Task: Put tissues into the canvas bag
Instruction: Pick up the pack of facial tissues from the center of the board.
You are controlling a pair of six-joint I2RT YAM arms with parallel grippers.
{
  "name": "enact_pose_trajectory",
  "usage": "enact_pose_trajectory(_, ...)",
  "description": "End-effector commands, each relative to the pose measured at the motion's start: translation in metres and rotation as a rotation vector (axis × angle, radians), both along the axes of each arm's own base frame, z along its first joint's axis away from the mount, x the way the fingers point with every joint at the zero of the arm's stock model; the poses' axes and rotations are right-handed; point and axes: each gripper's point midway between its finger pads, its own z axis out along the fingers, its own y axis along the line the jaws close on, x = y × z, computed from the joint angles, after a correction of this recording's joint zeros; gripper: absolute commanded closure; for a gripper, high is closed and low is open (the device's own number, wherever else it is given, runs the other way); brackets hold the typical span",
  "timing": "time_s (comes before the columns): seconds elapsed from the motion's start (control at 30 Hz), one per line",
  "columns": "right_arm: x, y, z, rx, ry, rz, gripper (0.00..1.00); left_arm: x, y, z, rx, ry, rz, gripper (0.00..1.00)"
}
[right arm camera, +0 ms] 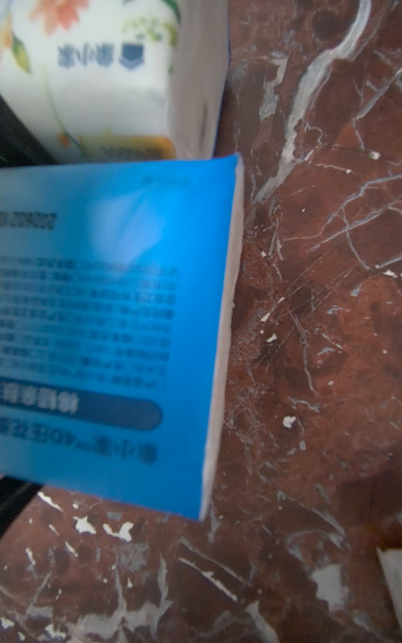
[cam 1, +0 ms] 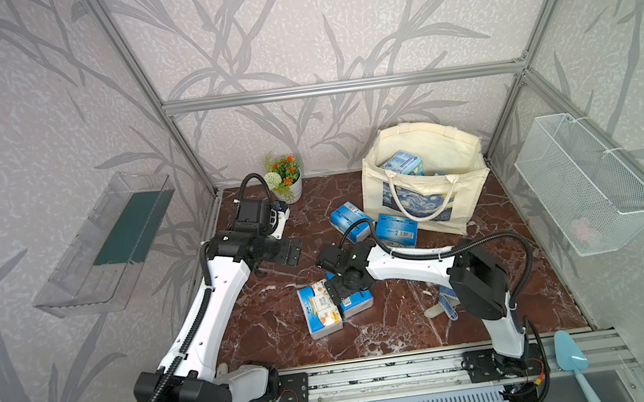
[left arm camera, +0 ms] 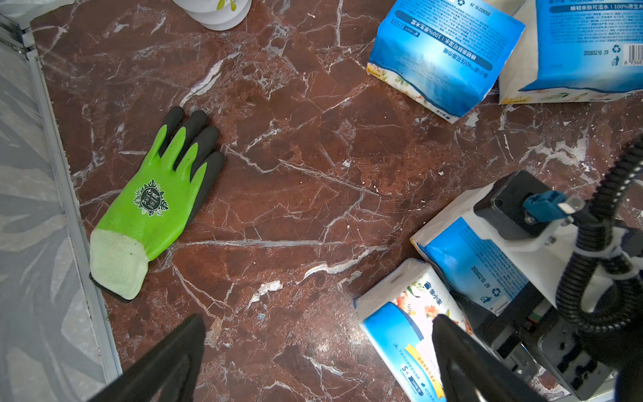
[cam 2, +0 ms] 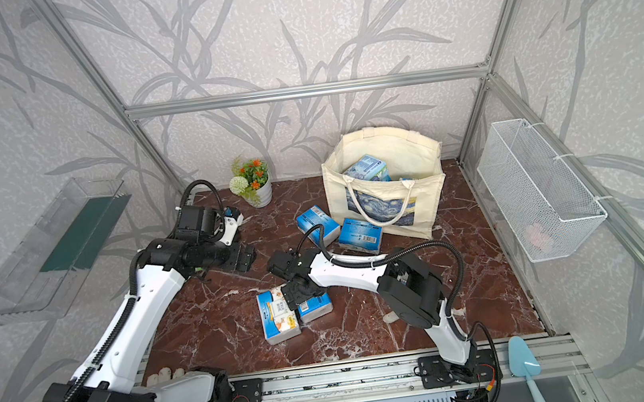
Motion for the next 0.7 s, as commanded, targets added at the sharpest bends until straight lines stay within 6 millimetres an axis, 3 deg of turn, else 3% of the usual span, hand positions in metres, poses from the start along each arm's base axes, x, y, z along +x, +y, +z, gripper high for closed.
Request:
enact_pose_trajectory(0.0,0.006,-0.009,-0.008,-0.047,0.001,-0.025,0.01,0.004,-0.001,0.009,-0.017,-0.018,0.006,0.01)
enact_pose_trajectory(0.4,0.007,-0.009,-0.007,-0.061,-0.013,0.01,0.24,0.002,0.001,0.009,-0.006,-0.025,0.009,0.01)
enact_pose_trajectory(0.6,0.006,-0.011,0.014,-0.039,-0.032,0.037,0.32,0.004,0.001,0.009,-0.004,-0.023,0.009,0.01)
enact_pose_trajectory(0.67,0.017,-0.019,0.025,-0.006,-0.022,0.013,0.33,0.005,0.001,0.009,-0.002,-0.022,0.01,0.01)
